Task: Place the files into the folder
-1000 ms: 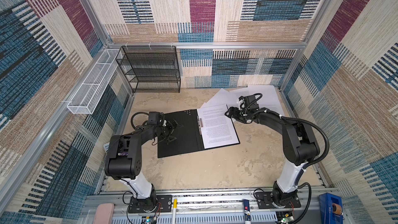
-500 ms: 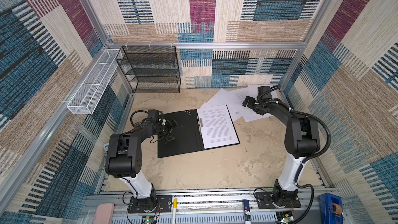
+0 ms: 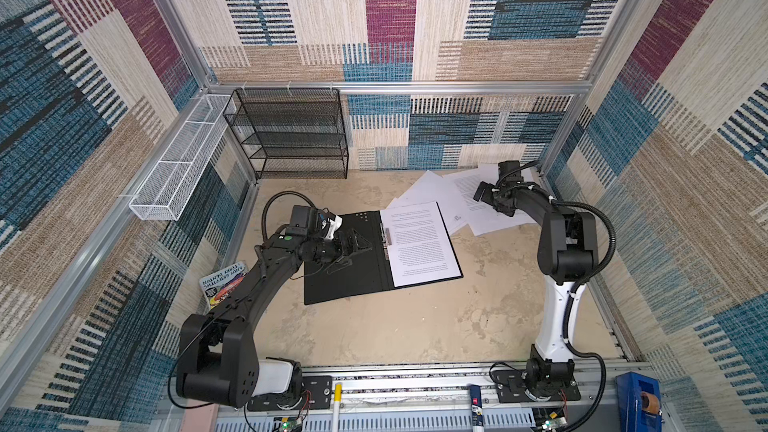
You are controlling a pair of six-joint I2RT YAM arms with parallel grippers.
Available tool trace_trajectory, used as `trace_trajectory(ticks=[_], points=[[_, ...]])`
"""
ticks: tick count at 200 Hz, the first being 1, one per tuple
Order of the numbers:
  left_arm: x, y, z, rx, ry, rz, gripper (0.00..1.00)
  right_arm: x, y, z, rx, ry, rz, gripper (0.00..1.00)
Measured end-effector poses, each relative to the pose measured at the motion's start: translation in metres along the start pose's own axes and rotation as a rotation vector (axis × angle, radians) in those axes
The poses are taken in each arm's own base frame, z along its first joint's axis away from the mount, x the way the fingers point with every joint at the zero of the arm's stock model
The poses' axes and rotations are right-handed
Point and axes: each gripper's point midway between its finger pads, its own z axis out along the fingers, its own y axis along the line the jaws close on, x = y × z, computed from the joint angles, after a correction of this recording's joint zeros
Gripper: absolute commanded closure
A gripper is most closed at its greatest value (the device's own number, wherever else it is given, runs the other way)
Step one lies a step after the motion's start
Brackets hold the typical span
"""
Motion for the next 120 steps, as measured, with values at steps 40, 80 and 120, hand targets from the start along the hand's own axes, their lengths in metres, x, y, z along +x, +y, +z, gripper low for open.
trace_trajectory(ticks=[40, 80, 120], points=[[0.023, -0.004, -0.007, 0.012, 0.035, 0.059, 0.04, 0.028, -0.013, 0.006, 0.013, 0.047, 0.011, 0.00], [0.037, -0.002, -0.010, 0.019, 0.054, 0.092, 0.04, 0.057, -0.021, -0.014, -0.011, 0.061, 0.034, 0.00], [0.043, -0.001, -0.010, 0.030, 0.074, 0.119, 0.04, 0.084, -0.028, -0.038, -0.031, 0.095, 0.052, 0.00]])
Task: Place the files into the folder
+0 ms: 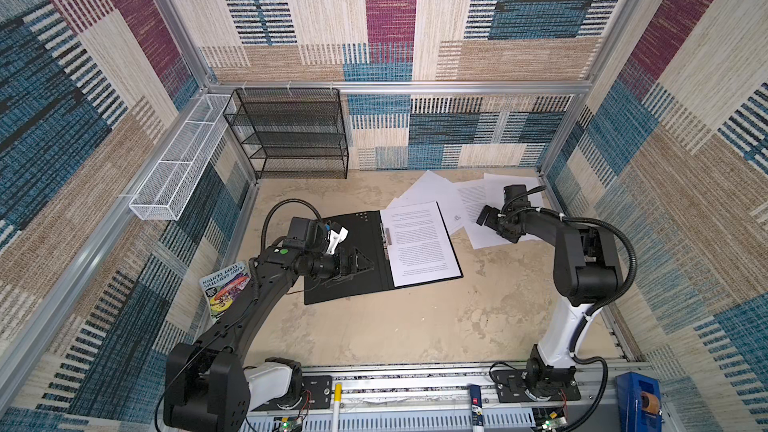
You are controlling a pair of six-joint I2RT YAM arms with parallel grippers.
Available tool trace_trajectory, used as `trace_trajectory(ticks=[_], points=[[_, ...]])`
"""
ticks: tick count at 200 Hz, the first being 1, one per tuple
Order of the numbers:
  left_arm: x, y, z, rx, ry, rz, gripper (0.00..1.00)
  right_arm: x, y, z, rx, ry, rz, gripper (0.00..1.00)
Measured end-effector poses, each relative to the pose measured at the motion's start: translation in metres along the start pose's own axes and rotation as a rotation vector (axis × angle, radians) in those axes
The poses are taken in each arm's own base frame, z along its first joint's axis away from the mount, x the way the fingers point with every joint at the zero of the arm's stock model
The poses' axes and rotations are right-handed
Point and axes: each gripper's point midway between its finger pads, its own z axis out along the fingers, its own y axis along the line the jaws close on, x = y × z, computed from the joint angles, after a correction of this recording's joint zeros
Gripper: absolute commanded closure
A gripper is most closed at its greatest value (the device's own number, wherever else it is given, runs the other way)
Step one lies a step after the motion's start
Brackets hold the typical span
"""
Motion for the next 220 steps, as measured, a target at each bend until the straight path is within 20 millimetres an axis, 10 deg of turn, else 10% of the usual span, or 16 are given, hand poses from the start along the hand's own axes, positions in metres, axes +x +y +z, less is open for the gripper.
trace_trajectory(ticks=[42, 114, 220], points=[[0.002, -0.002, 0.000, 0.016, 0.007, 0.004, 0.04, -0.032, 0.012, -0.025, 0.008, -0.064, 0.000, 0.00], [0.003, -0.004, -0.002, 0.018, 0.000, 0.012, 0.04, -0.078, -0.017, 0.011, 0.244, -0.067, 0.018, 0.00], [0.003, -0.004, -0.002, 0.017, 0.003, 0.008, 0.04, -0.020, -0.045, 0.014, 0.267, 0.010, -0.021, 0.00]])
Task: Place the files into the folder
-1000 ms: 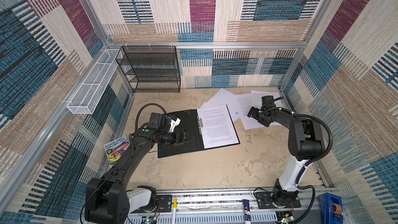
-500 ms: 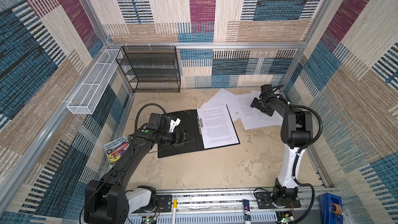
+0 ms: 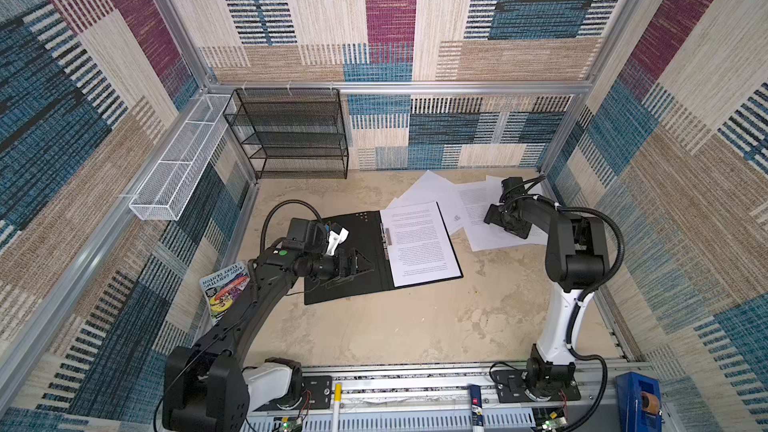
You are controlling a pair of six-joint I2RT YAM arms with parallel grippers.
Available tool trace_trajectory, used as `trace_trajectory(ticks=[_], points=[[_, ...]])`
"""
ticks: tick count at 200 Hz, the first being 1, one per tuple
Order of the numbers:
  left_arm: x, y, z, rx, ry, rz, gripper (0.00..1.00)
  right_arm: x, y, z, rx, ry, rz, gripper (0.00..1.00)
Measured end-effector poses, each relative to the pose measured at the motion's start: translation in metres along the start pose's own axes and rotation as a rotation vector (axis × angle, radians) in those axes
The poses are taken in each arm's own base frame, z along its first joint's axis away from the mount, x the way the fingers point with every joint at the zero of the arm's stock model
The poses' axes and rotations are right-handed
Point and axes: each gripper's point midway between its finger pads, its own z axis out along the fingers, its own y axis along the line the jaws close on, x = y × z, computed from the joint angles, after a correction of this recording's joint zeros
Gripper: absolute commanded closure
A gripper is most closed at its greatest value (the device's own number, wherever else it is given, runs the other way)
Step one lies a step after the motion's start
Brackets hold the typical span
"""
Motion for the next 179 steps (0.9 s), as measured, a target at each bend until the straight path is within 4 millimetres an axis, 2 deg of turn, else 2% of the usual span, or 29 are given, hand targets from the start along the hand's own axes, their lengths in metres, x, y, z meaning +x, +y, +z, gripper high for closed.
trace_trajectory(ticks=[56, 93, 104, 118, 132, 151, 165, 179], points=[[0.003, 0.001, 0.008, -0.008, 0.031, -0.003, 0.04, 0.070, -0.012, -0.035, -0.160, 0.010, 0.017, 0.00], [0.013, -0.020, 0.025, -0.006, 0.092, 0.068, 0.04, 0.110, -0.022, -0.069, -0.252, 0.084, 0.069, 0.00], [0.016, -0.026, 0.030, -0.008, 0.109, 0.083, 0.04, 0.100, -0.029, -0.081, -0.264, 0.056, 0.113, 0.01], [0.018, -0.037, 0.037, -0.002, 0.131, 0.110, 0.04, 0.073, -0.035, -0.094, -0.274, -0.004, 0.162, 0.00], [0.017, -0.048, 0.046, -0.001, 0.146, 0.137, 0.04, 0.049, -0.043, -0.099, -0.272, -0.045, 0.209, 0.00], [0.021, -0.066, 0.067, 0.006, 0.187, 0.155, 0.04, 0.029, -0.057, -0.092, -0.251, -0.059, 0.274, 0.00], [0.022, -0.083, 0.084, 0.018, 0.223, 0.184, 0.05, 0.015, -0.065, -0.079, -0.217, -0.054, 0.313, 0.00], [0.019, -0.099, 0.104, 0.035, 0.244, 0.204, 0.05, 0.001, -0.062, -0.066, -0.207, -0.047, 0.316, 0.01]])
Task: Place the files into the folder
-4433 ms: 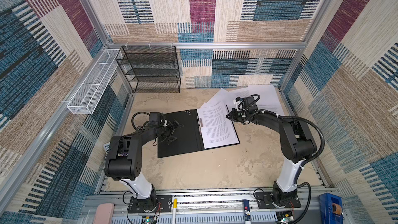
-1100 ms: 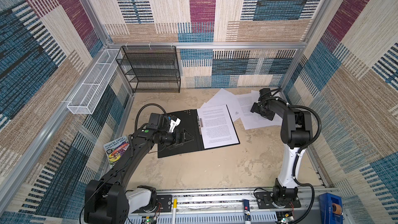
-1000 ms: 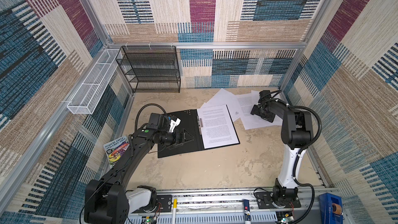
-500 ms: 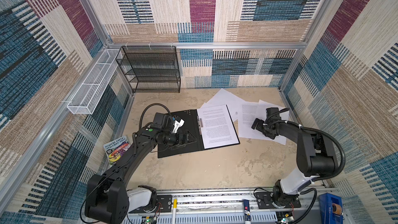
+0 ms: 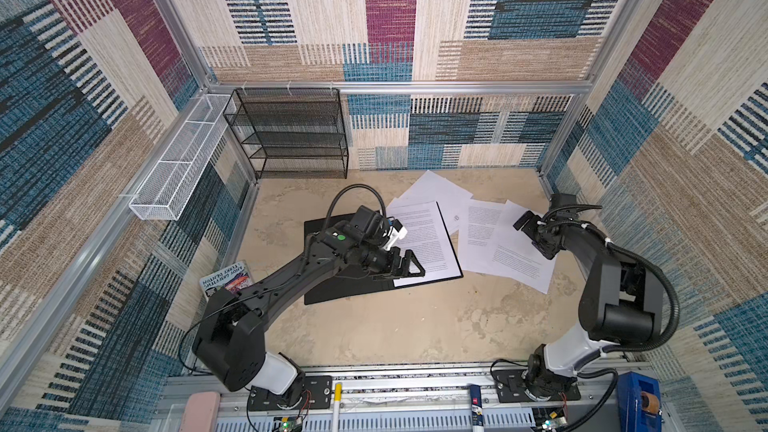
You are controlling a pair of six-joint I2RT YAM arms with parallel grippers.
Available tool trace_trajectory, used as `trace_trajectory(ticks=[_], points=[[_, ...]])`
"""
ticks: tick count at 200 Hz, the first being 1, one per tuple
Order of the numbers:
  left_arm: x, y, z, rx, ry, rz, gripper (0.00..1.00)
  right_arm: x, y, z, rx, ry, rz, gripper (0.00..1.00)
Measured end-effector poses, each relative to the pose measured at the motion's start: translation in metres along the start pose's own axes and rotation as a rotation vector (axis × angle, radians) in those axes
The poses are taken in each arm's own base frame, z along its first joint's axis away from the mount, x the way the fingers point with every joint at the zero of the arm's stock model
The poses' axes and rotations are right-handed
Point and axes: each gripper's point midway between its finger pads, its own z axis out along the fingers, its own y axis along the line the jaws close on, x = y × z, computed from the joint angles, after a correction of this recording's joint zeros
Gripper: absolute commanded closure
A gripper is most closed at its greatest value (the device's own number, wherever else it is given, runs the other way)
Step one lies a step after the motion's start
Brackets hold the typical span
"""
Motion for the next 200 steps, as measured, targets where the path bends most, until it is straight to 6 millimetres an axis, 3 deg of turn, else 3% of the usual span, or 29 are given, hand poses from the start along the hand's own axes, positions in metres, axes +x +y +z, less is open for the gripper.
trace_trajectory(ticks=[27, 44, 81, 112, 155, 200], points=[[-0.017, -0.019, 0.037, 0.022, 0.047, 0.026, 0.05, -0.024, 0.008, 0.027, 0.022, -0.002, -0.004, 0.00], [-0.026, -0.022, 0.057, 0.025, 0.071, 0.018, 0.06, -0.026, 0.006, 0.037, 0.036, 0.007, -0.009, 0.00], [-0.049, -0.031, 0.106, 0.038, 0.115, 0.018, 0.07, -0.010, -0.010, 0.031, 0.065, 0.026, -0.002, 0.00], [-0.083, -0.044, 0.150, 0.047, 0.099, 0.060, 0.08, -0.013, -0.032, 0.028, 0.100, 0.014, 0.039, 0.00], [-0.129, -0.027, 0.200, -0.025, 0.020, 0.081, 0.08, -0.017, -0.041, 0.024, 0.129, -0.009, 0.068, 0.00], [-0.145, -0.005, 0.227, -0.069, -0.011, 0.066, 0.08, -0.031, -0.044, 0.029, 0.156, -0.036, 0.090, 0.00]])
